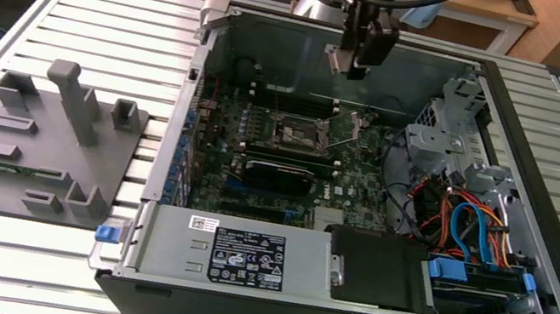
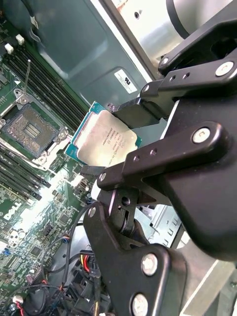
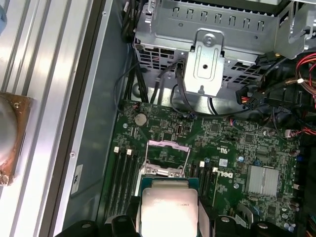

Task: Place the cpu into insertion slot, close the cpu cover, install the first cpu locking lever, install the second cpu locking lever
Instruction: 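Place the cpu into insertion slot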

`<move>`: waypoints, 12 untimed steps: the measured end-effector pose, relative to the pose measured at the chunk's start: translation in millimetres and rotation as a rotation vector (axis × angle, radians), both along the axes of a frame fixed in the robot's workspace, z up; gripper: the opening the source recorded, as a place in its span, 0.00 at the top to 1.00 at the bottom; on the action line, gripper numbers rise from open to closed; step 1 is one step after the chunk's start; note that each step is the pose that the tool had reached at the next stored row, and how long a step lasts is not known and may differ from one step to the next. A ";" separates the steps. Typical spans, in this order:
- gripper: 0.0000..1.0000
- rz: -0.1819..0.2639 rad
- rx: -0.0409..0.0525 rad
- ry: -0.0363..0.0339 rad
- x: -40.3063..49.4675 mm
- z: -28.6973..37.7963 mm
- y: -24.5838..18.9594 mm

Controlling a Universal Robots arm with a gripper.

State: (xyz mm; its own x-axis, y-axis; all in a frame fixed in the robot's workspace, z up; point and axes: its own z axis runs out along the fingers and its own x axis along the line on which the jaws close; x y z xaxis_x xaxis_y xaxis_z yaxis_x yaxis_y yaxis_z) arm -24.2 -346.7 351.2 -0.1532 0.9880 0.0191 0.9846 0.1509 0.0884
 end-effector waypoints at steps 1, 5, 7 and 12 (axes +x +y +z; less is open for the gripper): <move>0.46 -0.005 0.0000 0.0000 0.0 -0.1 0.0; 0.46 -0.037 -0.0001 0.0001 -0.1 -1.2 0.0; 0.46 -0.060 -0.0006 0.0003 -0.3 -2.1 0.0; 0.46 -0.115 -0.0012 0.0011 -0.7 -5.3 0.0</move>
State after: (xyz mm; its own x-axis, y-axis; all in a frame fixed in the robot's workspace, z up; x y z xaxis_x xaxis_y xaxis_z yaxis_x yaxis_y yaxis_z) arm -24.9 -346.6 346.0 -0.0390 0.9991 0.0180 0.9955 0.0373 0.0872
